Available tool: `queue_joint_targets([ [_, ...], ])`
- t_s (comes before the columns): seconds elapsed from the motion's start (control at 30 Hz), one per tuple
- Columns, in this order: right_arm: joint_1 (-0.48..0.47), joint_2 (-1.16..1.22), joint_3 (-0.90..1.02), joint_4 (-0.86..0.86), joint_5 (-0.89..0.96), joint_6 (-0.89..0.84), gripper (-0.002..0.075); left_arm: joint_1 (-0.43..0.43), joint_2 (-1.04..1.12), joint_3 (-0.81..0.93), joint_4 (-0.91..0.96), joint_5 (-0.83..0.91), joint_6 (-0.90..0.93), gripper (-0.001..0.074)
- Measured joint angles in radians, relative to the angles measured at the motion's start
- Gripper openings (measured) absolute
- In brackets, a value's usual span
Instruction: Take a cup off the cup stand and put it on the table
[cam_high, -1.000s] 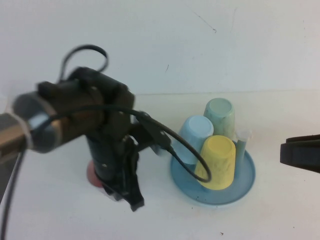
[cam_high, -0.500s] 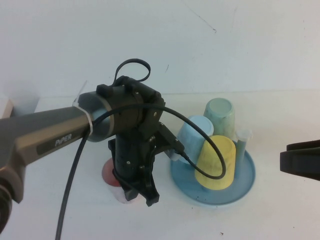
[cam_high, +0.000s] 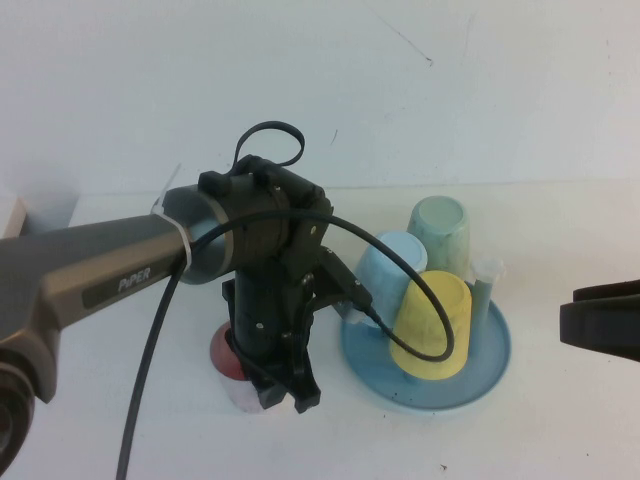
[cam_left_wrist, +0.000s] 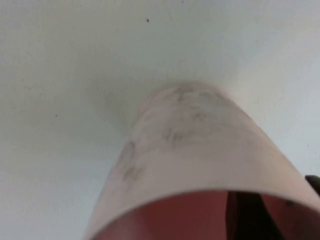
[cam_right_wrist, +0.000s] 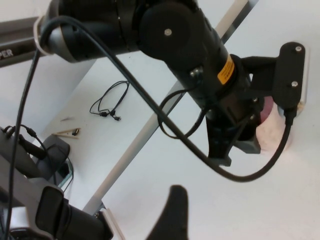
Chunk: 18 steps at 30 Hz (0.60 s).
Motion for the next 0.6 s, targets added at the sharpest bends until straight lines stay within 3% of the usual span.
queue_joint_targets([
  [0.1, 0.000, 0.000, 0.000, 0.000, 0.000, 0.004, 0.0692, 0.000, 0.000, -0.029, -0.023, -0.001, -0.028, 0.0293],
  [0.23, 0.000, 0.000, 0.000, 0.000, 0.000, 0.014, 0.0692, 0.000, -0.025, -0.078, -0.079, 0.001, -0.037, 0.0293],
  [0.33, 0.000, 0.000, 0.000, 0.000, 0.000, 0.018, 0.0692, -0.004, -0.086, -0.100, -0.103, 0.015, -0.037, 0.0244],
  [0.53, 0.000, 0.000, 0.000, 0.025, 0.000, 0.019, 0.0692, -0.019, -0.238, -0.105, -0.112, 0.060, -0.037, 0.0056],
  [0.6, 0.000, 0.000, 0.000, 0.034, 0.000, 0.019, 0.0685, -0.019, -0.288, -0.105, -0.134, 0.064, -0.037, 0.0026],
])
